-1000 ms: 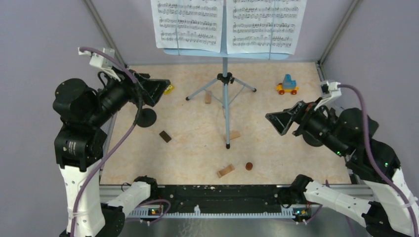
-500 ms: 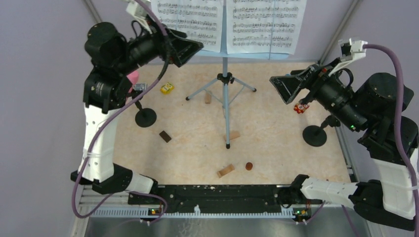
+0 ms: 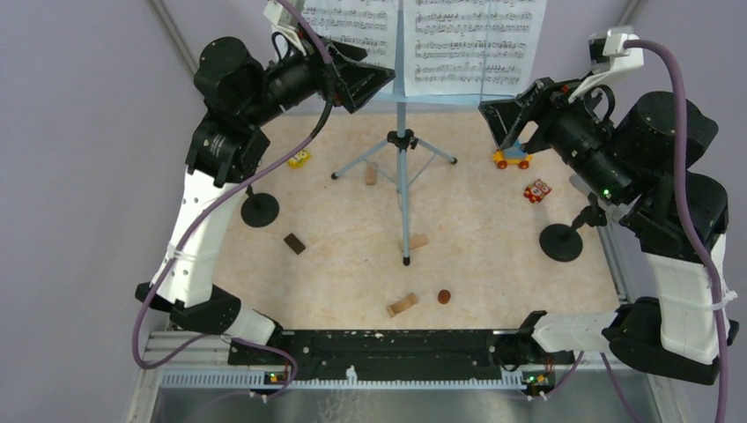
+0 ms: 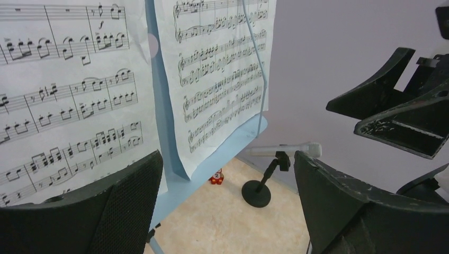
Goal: Pack up the instrument practice props
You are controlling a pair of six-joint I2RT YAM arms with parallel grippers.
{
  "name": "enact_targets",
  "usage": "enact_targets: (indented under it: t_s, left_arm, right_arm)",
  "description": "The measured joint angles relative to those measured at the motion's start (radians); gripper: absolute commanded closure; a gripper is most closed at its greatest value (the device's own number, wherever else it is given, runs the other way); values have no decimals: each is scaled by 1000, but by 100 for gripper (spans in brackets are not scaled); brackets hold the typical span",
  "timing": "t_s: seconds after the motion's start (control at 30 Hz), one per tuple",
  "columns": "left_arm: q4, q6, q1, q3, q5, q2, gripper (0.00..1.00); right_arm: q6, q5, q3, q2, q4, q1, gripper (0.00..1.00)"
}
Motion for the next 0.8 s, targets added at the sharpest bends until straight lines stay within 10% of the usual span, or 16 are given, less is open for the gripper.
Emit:
enact_targets:
  t_s: [0.8]
  left_arm:
    - [147,-100,-38,-4,34,136,3]
  right_arm:
    - [7,62,-100,-66,20,0,34]
